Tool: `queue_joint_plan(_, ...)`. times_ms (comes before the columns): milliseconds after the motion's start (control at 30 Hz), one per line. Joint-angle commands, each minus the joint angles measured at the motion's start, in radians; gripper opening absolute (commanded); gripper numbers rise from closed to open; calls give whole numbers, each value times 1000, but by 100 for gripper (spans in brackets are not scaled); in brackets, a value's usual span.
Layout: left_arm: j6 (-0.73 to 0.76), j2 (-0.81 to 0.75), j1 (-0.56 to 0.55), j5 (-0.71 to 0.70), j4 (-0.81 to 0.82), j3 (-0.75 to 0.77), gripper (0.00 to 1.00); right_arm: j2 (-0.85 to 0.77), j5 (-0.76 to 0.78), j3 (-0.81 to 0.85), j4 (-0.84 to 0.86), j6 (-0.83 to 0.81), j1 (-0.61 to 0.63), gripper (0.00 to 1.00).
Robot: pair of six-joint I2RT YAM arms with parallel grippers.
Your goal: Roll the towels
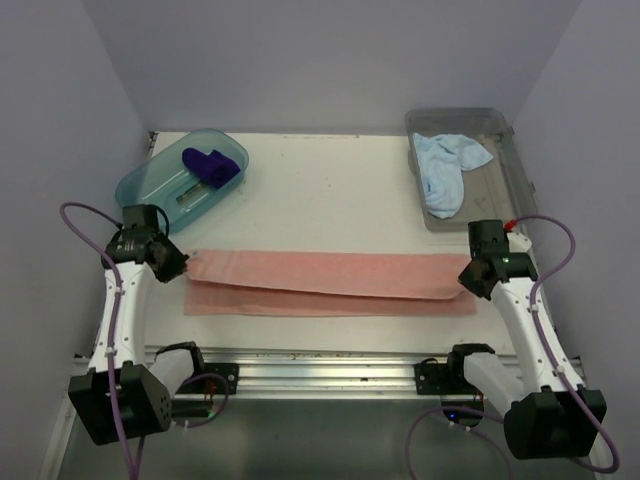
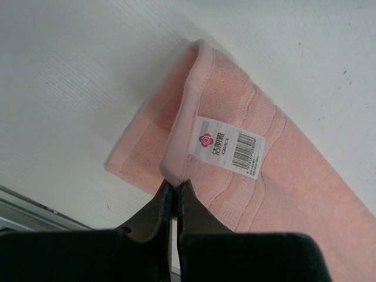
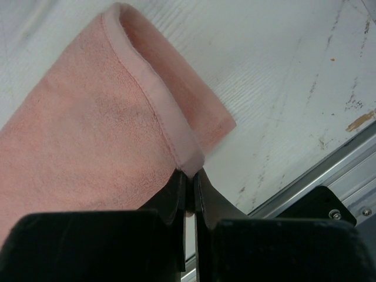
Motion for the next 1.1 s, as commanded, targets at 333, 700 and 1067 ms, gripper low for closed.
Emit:
queue_joint_plan(333,-66,-13,10,-22,37,-122,0,39,15,-104,46,90,-6,0)
queue_joint_plan(700,-86,-14,10,36,-18,-121,62,50,30,-37,44,52,-6,57)
queue_joint_plan(1067,-1,24,-92,167,218,-21,66,188,-151,77,223,-123,-6,50)
